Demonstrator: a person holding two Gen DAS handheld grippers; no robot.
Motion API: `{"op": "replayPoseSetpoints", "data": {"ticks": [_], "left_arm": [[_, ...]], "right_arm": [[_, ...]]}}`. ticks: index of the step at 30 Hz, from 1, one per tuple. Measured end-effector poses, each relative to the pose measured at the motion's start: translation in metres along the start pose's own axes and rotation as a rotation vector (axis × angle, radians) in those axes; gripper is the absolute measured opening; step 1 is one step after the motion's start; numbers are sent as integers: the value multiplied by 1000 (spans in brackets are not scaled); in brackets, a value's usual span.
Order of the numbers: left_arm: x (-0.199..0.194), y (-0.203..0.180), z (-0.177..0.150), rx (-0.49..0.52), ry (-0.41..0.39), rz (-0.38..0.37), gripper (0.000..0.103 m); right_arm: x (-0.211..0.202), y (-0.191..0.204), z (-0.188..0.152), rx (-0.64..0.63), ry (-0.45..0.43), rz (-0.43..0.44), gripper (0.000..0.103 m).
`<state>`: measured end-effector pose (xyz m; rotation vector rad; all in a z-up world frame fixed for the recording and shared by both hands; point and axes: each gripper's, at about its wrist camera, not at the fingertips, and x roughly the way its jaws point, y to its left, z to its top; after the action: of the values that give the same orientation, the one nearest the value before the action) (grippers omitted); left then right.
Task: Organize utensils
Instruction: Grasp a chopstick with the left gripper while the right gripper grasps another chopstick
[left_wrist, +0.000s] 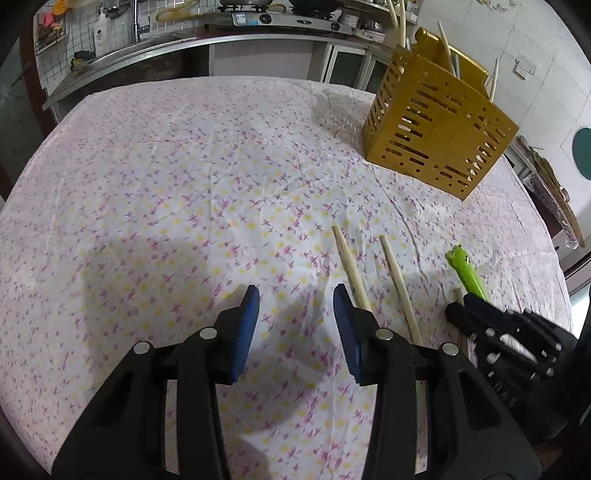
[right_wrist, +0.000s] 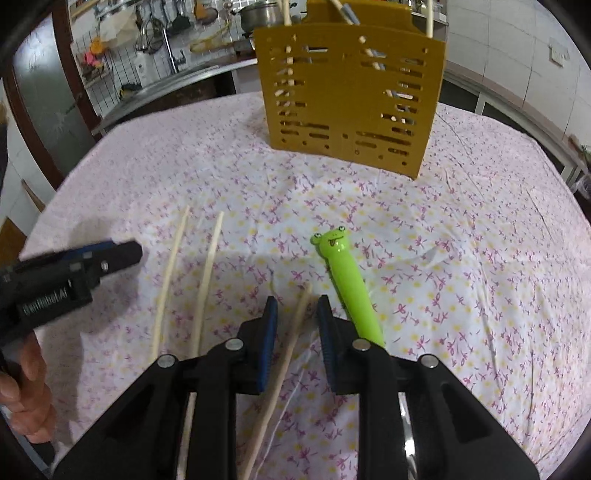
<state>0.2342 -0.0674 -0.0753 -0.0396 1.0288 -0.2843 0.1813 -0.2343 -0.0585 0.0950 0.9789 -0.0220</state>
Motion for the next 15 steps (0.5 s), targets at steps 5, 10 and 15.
{"op": "replayPoseSetpoints", "data": {"ticks": [5, 10, 15], "left_arm": [[14, -10, 14, 19, 13, 16, 41], [32, -20, 30, 38, 38, 33, 43], [41, -30, 38, 68, 70, 32, 50]], "right_arm": [[4, -1, 8, -20, -16, -21, 9], [12, -6, 18, -34, -14, -18, 5], [15, -11, 24, -38, -9, -6, 5]]}}
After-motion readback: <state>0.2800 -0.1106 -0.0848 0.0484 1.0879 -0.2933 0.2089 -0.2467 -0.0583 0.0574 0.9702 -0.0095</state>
